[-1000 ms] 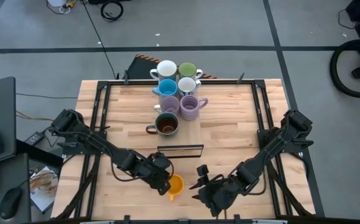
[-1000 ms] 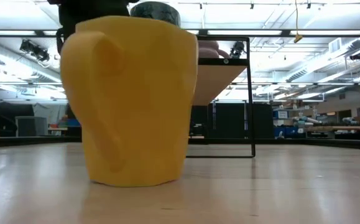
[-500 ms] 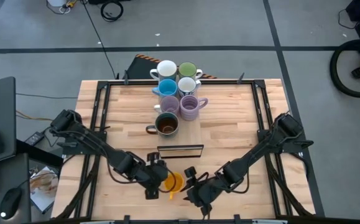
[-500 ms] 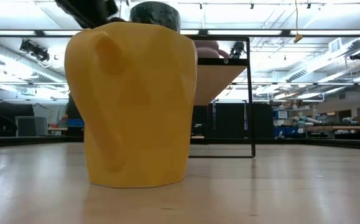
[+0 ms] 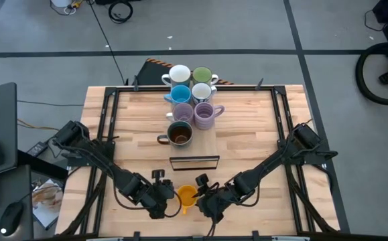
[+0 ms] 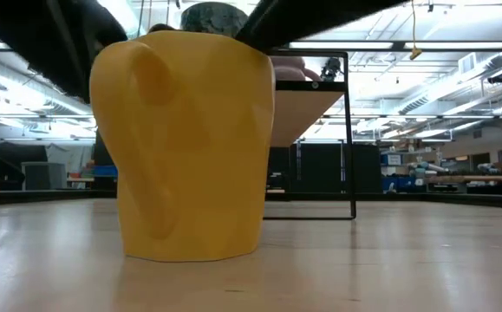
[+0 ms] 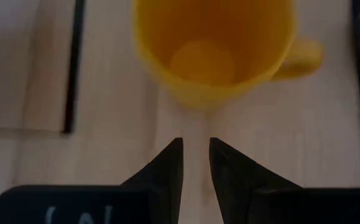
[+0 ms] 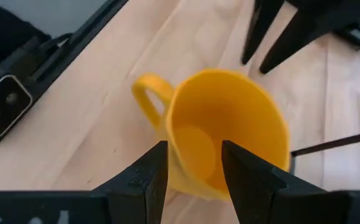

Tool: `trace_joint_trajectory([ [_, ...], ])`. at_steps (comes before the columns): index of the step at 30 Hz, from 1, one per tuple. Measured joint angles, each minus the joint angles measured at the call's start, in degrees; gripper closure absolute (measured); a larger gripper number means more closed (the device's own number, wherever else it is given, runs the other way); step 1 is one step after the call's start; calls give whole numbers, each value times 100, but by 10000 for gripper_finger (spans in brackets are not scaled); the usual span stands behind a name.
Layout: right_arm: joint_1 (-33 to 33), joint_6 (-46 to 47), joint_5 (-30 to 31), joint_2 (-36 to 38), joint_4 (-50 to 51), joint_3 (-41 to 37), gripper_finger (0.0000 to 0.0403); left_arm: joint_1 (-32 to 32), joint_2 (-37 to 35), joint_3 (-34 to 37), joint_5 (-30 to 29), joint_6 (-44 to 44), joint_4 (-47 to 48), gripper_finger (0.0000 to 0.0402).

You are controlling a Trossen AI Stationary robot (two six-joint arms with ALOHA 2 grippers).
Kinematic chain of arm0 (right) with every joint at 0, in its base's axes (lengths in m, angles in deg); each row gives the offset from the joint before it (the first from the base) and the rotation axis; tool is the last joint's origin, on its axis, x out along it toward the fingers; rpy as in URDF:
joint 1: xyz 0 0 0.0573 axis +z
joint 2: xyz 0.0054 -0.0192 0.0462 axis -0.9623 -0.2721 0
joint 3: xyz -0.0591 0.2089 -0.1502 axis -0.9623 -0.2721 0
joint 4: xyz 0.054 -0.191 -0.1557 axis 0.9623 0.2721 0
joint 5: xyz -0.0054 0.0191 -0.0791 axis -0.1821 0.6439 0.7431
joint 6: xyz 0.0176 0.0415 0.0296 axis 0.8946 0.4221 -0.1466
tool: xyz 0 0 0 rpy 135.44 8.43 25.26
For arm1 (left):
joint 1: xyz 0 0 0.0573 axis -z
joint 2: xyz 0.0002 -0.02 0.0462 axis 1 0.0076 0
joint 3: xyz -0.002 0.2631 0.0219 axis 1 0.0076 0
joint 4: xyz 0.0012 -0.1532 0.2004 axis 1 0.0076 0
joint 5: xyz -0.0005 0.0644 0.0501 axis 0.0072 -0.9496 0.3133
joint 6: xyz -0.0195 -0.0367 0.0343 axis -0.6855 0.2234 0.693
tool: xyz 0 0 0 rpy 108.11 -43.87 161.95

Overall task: Place coffee mugs
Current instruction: Put the yellow mug on the shelf

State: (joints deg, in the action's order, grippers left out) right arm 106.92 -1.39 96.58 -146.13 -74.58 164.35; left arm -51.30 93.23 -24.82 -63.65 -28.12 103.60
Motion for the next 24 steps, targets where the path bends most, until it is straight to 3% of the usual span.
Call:
trace_joint_trajectory([
  [5, 4, 4, 90, -19, 370, 0, 247, 0, 240, 37, 8, 79, -891, 317],
  [18, 11, 345, 1016, 39, 1330, 0, 247, -11, 477, 44, -33, 49, -1889, 317],
  [24, 31, 233, 518, 117, 1141, 0, 248, -11, 482, 42, -35, 111, -1798, 317],
])
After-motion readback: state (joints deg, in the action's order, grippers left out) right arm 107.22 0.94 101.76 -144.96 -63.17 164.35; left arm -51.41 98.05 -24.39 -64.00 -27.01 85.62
